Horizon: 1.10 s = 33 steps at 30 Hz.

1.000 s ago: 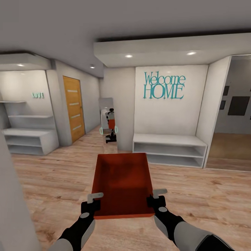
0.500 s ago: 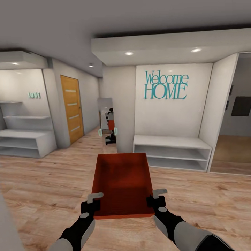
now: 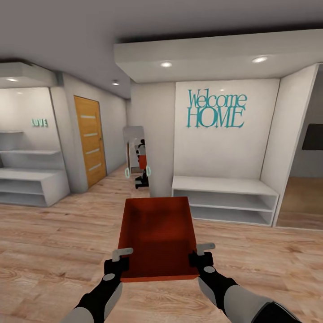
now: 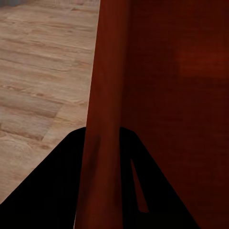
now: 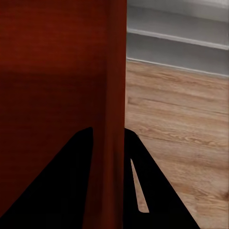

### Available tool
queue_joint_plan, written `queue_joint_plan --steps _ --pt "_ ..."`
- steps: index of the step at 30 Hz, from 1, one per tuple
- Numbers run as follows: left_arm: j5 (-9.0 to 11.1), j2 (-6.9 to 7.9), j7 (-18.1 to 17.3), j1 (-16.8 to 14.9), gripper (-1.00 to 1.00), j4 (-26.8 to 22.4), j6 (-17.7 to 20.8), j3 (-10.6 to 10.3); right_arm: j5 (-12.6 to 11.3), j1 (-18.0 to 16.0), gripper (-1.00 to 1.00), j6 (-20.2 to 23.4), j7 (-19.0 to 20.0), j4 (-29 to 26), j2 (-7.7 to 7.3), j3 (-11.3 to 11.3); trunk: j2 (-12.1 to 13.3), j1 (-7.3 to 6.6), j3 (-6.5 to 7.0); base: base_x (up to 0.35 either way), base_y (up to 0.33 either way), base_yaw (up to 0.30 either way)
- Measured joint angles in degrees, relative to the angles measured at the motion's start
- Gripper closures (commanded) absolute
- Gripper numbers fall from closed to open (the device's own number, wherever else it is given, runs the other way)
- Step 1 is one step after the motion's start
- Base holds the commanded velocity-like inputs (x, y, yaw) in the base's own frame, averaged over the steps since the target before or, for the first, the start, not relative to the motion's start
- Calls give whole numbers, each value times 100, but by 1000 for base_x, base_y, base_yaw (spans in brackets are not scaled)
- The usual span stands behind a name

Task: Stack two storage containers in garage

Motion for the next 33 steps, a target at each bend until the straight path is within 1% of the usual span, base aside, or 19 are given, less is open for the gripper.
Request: queue_joint_plan --steps 6,26,33 --pt "3 0 0 0 100 1 0 1 0 0 100 4 -1 -3 0 1 0 1 0 322 0 3" --pt "2 -5 9 2 100 -2 1 -2 0 -1 100 0 13 2 -4 -5 0 0 0 322 0 259" --pt "2 -5 6 1 100 1 -1 0 0 0 100 2 8 -1 -5 -2 1 0 0 322 0 47"
